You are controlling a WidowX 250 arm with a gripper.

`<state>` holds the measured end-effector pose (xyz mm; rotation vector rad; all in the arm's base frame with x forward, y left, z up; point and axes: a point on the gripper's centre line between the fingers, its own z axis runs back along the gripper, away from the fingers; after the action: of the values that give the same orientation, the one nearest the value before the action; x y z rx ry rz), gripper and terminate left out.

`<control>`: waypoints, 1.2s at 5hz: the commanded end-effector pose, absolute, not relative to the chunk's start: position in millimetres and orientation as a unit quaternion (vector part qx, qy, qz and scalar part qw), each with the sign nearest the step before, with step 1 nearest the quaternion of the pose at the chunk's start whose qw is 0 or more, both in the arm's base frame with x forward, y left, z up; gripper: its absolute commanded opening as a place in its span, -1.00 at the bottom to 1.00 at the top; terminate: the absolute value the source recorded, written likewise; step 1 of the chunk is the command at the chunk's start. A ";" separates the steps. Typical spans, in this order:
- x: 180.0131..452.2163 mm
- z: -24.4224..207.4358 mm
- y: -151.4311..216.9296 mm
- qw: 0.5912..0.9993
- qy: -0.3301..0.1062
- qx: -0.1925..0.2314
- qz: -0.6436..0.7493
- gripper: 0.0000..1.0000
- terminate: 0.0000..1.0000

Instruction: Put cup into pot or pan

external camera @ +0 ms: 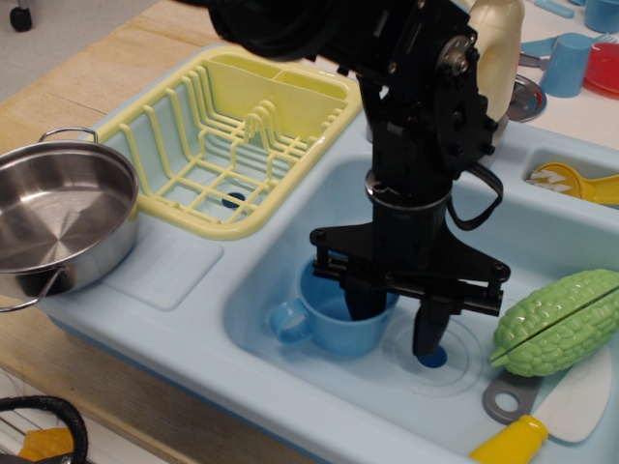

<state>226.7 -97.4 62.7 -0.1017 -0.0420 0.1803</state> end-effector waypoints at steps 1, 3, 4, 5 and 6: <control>227.7 73.4 -97.2 0.994 -0.035 -0.049 0.096 -1.00 -1.00; 224.6 126.6 -96.0 0.992 -0.078 0.004 0.103 -1.00 -1.00; 218.8 170.5 -79.7 0.985 -0.107 0.030 0.129 -1.00 -1.00; 211.0 190.8 -49.1 0.980 -0.109 0.037 0.162 -1.00 -1.00; 207.0 203.8 -16.6 0.977 -0.092 0.039 0.189 -1.00 -1.00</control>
<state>200.5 -4.4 194.3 0.0694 -0.1432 0.3879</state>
